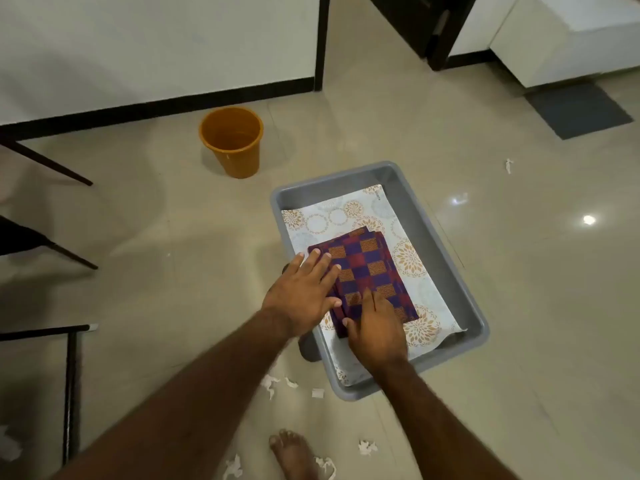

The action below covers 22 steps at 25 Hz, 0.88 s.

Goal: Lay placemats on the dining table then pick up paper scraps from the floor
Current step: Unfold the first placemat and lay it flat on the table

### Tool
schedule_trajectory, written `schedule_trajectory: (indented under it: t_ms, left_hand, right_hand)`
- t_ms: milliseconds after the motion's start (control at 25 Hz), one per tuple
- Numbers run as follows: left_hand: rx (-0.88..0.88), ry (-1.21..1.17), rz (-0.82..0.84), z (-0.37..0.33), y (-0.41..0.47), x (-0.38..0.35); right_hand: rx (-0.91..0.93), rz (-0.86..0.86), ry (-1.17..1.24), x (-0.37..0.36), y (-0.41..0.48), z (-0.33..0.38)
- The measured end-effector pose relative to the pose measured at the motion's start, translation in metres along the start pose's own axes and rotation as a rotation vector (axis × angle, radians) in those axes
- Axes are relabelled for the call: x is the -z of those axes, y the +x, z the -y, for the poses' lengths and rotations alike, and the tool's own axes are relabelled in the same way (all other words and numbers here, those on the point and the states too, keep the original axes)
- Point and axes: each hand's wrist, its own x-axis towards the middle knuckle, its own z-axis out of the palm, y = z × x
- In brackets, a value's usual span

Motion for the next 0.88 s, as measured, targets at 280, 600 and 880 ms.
schedule_trajectory:
  t_ms: [280, 600, 880]
  left_hand:
    - [-0.072, 0.140, 0.130, 0.002, 0.047, -0.032]
    - [-0.069, 0.070, 0.077, -0.003, 0.067, -0.035]
    - [-0.034, 0.066, 0.012, 0.009, 0.053, 0.003]
  right_hand:
    - [-0.045, 0.038, 0.033, -0.029, 0.014, -0.006]
    - [0.049, -0.119, 0.001, -0.001, 0.017, 0.002]
    - [0.089, -0.295, 0.009, 0.032, 0.015, 0.013]
